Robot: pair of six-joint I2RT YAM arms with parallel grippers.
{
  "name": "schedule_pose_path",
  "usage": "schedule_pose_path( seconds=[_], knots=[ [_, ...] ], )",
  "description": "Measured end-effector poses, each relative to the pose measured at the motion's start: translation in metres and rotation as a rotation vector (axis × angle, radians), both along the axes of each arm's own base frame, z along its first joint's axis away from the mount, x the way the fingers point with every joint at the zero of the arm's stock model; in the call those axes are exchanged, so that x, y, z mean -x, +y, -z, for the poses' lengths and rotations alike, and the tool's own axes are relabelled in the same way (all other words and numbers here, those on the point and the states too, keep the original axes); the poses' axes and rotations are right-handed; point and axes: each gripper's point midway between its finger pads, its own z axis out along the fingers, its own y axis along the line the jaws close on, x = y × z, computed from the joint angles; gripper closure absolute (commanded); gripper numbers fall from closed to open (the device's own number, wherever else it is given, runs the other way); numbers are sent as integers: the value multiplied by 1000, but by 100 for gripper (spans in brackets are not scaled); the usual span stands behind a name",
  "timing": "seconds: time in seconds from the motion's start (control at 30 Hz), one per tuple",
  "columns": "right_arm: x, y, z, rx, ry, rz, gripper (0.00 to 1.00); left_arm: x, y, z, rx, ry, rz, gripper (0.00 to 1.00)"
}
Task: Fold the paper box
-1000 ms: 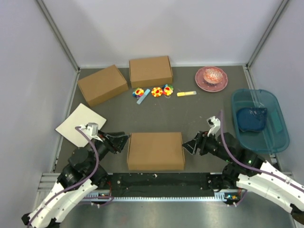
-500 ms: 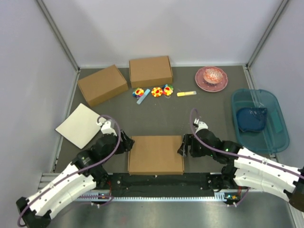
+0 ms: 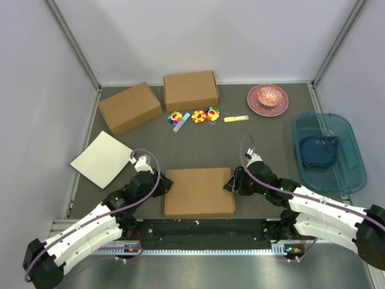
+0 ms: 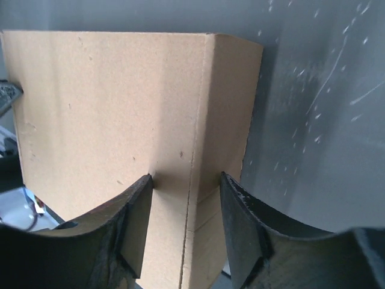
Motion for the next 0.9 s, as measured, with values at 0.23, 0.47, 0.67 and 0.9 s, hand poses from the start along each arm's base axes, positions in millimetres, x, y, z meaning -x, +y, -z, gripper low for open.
schedule_pose_path(
  seconds=[0.23, 0.47, 0.67, 0.9],
  knots=[
    [-41, -6, 3, -52, -9, 74, 62, -28, -3, -2, 27, -103, -60, 65],
    [-98, -12, -3, -35, -34, 123, 63, -76, -5, -11, -21, -111, -109, 60],
    [-128, -14, -7, -15, -57, 143, 44, -121, -9, -20, -30, -89, -116, 49],
    [-118, -31, -29, 29, -107, 156, 26, -130, -12, -67, -40, -169, -68, 33]
  ],
)
